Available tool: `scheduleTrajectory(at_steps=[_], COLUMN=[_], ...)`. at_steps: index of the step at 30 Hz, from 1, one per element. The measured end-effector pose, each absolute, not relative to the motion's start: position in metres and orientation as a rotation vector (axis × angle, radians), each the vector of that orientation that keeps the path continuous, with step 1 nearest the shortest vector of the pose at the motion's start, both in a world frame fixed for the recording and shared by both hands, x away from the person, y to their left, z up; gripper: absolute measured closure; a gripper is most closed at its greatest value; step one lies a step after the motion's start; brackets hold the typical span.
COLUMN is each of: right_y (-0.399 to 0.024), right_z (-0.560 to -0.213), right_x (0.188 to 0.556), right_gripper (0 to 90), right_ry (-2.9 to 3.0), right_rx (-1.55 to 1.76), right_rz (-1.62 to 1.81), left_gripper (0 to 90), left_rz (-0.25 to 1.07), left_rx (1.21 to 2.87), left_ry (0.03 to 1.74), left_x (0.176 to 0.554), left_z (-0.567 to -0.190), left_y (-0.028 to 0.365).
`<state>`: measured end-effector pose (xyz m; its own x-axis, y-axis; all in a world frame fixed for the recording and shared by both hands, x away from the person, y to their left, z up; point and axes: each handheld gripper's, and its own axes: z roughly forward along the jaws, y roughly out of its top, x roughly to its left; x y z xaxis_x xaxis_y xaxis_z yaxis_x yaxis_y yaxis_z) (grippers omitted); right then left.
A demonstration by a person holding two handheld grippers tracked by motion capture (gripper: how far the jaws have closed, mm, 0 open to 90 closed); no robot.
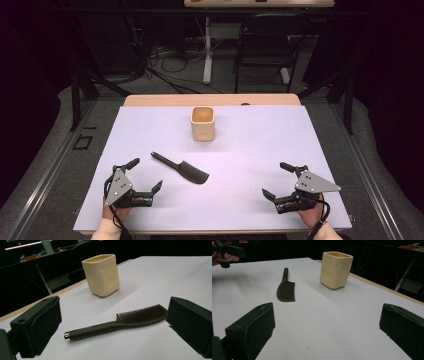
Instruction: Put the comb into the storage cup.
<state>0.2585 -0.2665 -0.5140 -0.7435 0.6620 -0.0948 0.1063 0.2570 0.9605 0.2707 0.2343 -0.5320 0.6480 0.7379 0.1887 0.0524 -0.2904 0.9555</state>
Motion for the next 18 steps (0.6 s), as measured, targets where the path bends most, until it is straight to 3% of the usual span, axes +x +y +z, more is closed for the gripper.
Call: scheduleTrajectory(at_steps=[18], right_y=[-0.263], right_z=[-0.516], right_x=[0.261], right_gripper=[0.0], right_ry=[2.079], right_rx=[0.672], right_rz=[1.498], left_gripper=[0.1], left_rz=[0.765], left_rx=[1.785], left_ry=[0.653], left_x=[0.284], left_z=[-0.530], left_y=[0.229])
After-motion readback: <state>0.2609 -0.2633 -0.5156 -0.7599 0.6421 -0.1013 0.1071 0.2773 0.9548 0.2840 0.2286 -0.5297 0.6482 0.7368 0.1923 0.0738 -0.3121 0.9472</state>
